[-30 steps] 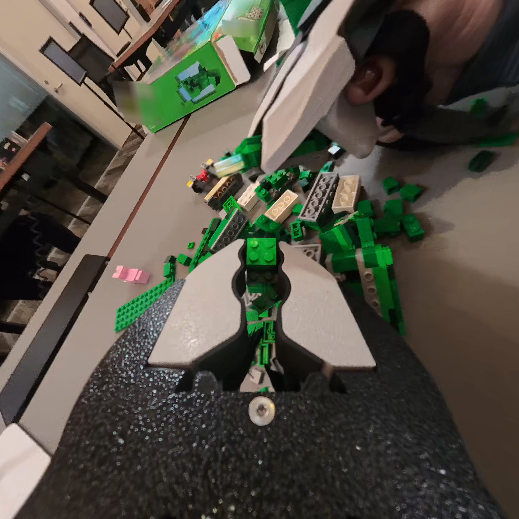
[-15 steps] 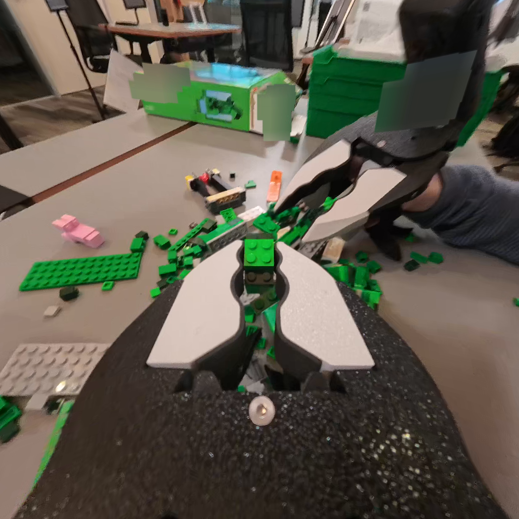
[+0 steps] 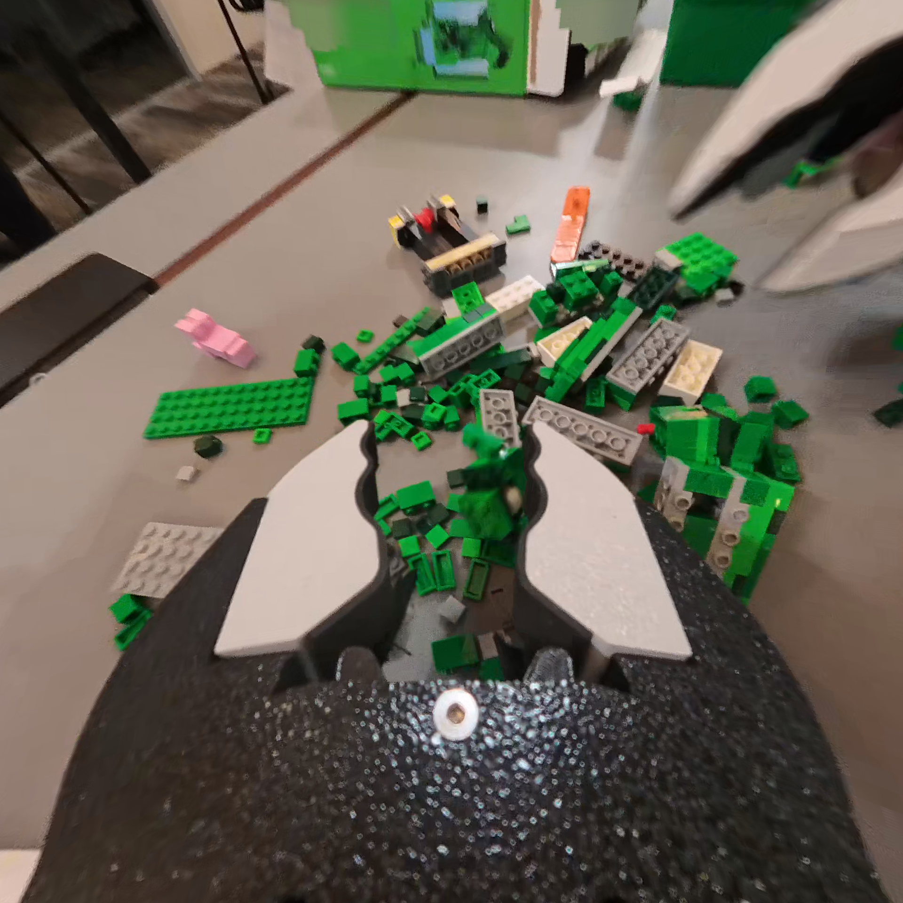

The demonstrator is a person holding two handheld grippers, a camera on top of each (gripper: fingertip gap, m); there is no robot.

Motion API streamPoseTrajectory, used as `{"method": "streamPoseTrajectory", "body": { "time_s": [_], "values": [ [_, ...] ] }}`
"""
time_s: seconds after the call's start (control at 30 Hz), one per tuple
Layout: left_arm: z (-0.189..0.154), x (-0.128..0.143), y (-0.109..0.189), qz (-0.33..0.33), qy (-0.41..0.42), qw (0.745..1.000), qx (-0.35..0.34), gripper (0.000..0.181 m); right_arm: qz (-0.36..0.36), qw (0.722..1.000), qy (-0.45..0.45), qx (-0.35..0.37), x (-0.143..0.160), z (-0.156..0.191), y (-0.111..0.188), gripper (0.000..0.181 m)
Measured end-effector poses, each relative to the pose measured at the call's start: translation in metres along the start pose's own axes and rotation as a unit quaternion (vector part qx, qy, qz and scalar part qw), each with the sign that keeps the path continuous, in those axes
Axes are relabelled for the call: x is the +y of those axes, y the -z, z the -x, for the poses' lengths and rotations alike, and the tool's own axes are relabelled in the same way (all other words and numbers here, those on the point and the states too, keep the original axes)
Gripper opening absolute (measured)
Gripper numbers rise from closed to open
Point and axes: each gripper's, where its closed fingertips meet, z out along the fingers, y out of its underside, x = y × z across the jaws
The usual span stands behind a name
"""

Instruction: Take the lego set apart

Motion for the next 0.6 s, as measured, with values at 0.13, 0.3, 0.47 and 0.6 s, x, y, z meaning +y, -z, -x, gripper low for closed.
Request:
{"method": "streamPoseTrajectory", "body": {
  "time_s": [0.13,0.3,0.47,0.6],
  "values": [
    [0.007,-0.007,0.005,-0.022,-0.001,1.000,-0.018,0.056,0.079,0.985,0.019,-0.149,0.015,0.076,0.046,0.033],
    [0.007,-0.010,0.006,-0.029,-0.012,0.999,-0.025,0.054,0.180,0.958,0.071,-0.213,0.045,0.150,0.087,0.025],
    [0.008,-0.012,0.009,-0.032,-0.027,0.999,-0.035,0.052,0.252,0.944,0.056,-0.205,0.081,0.167,0.093,0.026],
    [0.012,-0.015,0.013,-0.038,-0.031,0.998,-0.043,0.051,0.284,0.939,0.067,-0.182,0.094,0.166,0.089,0.015]
  ]
}}
